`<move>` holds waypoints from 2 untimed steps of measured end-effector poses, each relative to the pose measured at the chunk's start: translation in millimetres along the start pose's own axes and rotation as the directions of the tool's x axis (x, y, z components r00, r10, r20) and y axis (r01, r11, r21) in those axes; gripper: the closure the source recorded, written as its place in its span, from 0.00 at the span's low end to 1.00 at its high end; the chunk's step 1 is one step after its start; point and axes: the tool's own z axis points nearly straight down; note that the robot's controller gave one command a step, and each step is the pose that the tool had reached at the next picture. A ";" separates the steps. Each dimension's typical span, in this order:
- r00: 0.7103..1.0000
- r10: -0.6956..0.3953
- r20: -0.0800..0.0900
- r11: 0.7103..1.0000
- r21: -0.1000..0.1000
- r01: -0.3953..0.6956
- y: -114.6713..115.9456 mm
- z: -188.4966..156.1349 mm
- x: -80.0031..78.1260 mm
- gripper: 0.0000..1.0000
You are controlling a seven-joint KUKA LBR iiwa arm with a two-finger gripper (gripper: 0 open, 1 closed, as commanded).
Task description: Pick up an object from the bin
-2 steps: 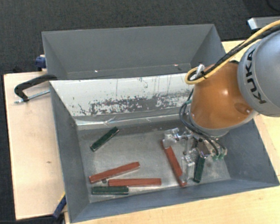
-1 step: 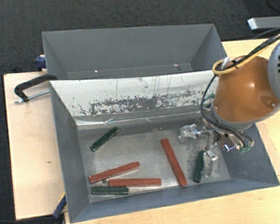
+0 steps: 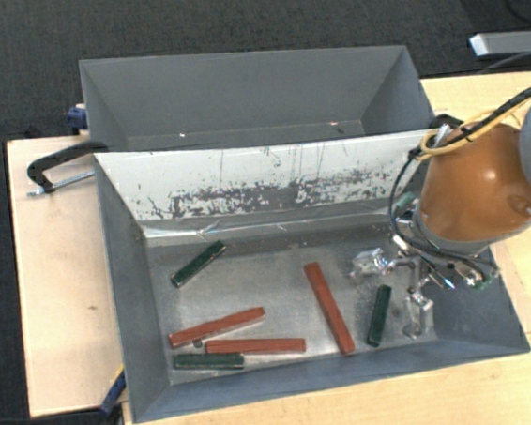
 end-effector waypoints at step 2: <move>0.853 -0.522 0.002 0.853 -0.001 0.522 -11.2 39.5 8.7 1.00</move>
Offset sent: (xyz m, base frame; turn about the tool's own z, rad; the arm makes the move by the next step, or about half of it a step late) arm -0.0027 -0.0150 -0.0400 -0.5522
